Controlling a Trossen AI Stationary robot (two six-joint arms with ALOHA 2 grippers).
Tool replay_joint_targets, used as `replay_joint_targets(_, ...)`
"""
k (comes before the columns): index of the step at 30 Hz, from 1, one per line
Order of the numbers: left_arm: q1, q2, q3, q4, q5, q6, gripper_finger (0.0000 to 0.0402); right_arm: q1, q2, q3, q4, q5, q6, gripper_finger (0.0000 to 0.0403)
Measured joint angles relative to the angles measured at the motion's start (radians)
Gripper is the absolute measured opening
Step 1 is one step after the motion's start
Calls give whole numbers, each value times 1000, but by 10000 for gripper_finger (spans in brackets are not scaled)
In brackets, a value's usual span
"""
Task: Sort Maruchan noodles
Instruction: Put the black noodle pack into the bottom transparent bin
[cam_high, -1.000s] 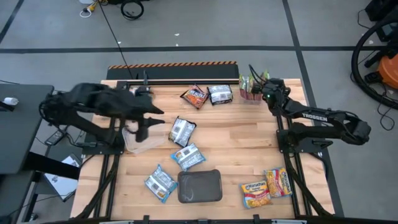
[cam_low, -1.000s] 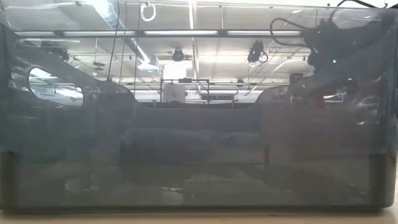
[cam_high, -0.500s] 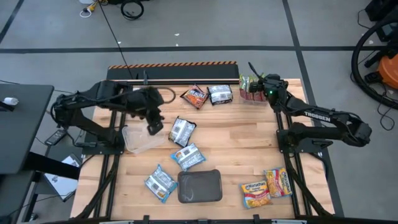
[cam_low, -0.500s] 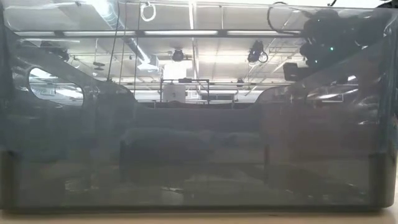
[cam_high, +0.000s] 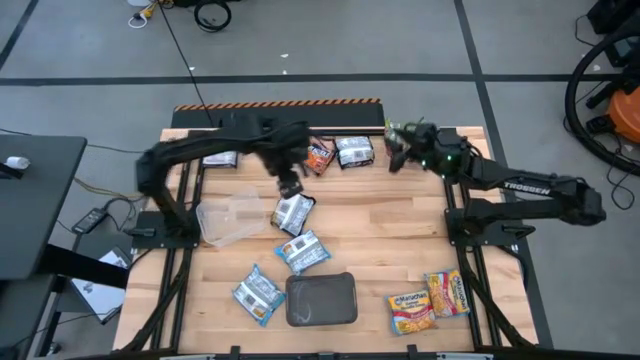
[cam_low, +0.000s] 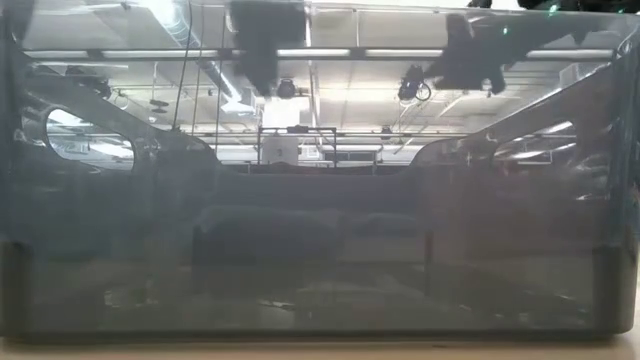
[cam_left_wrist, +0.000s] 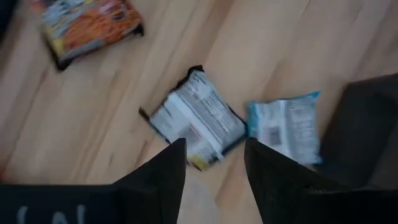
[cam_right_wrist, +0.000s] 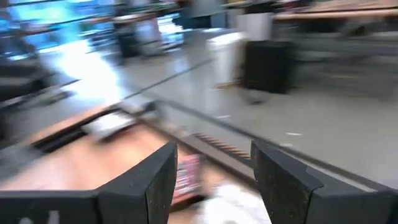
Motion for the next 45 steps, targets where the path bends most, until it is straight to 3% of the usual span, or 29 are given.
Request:
replay_joint_targets(5,48,176,0,42,93,260,169,120,-2,0,-8,-122,-2,209)
replay_joint_targets(14,59,401,-1,88,90,602,166,251,-50,0,-64,-195,33,209)
replay_joint_targets(22,67,487,0,103,16,653,161,308,-95,0,-150,-202,67,209)
replay_joint_targets(35,63,512,1,81,22,664,148,319,-100,1,-155,-215,54,208)
replay_joint_targets(40,48,543,0,65,24,712,114,319,-100,1,-155,-215,25,208)
replay_joint_targets(45,34,546,0,61,24,720,23,318,-100,1,-155,-215,25,208)
